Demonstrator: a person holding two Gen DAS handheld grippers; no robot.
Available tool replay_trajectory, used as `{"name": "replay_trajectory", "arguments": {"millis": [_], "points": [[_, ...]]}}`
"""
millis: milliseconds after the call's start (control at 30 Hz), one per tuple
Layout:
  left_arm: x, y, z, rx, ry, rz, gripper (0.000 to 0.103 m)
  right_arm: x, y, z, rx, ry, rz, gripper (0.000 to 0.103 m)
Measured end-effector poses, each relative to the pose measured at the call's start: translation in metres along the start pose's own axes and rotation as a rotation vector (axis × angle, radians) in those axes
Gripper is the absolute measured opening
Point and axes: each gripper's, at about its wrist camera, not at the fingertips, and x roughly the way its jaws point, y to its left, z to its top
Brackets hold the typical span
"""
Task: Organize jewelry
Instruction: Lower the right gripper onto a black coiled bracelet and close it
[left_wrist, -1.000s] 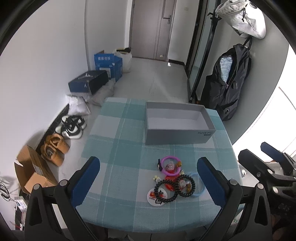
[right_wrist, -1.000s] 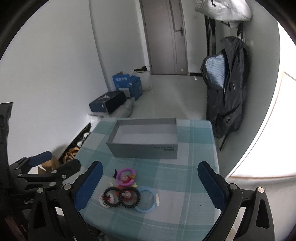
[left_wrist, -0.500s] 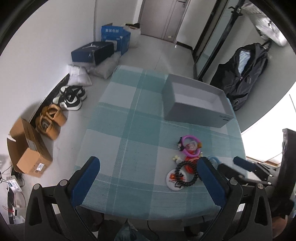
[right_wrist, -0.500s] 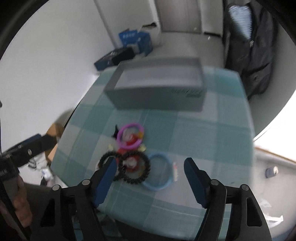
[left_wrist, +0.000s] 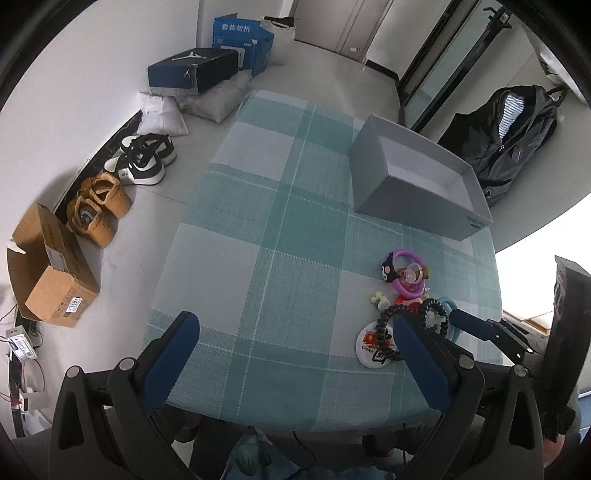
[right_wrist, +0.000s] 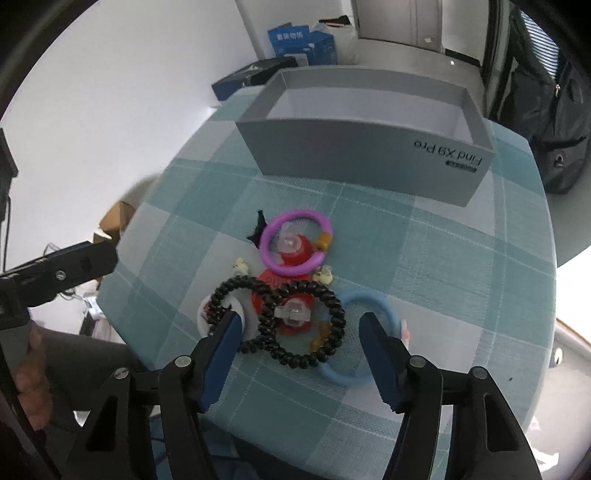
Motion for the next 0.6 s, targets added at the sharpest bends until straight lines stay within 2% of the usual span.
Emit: {"name": "replay_trajectory", "arguments": {"millis": [67,200,433,600], "points": [[0.0,0.0,0.001,-0.002,0.004,-0.002,0.102,0.005,-0.001,0.0,0.005,0.021,-0.008,0.055],[0.001,0.001,0.0,0.001,0.01,0.001,0.102,0.009,0.0,0.001,0.002,0.029,-0.005,0.05],[0.004,0.001,-0.001,0.007,0.02,0.015,0.102,0.007,0.006,-0.001,-0.011,0.015,-0.024,0.046],[0.005,-0.004,-0.003,0.035,0.025,0.021,0.102,-0.008,-0.003,0.0,0.026,-0.031,0.019,0.045]]}}
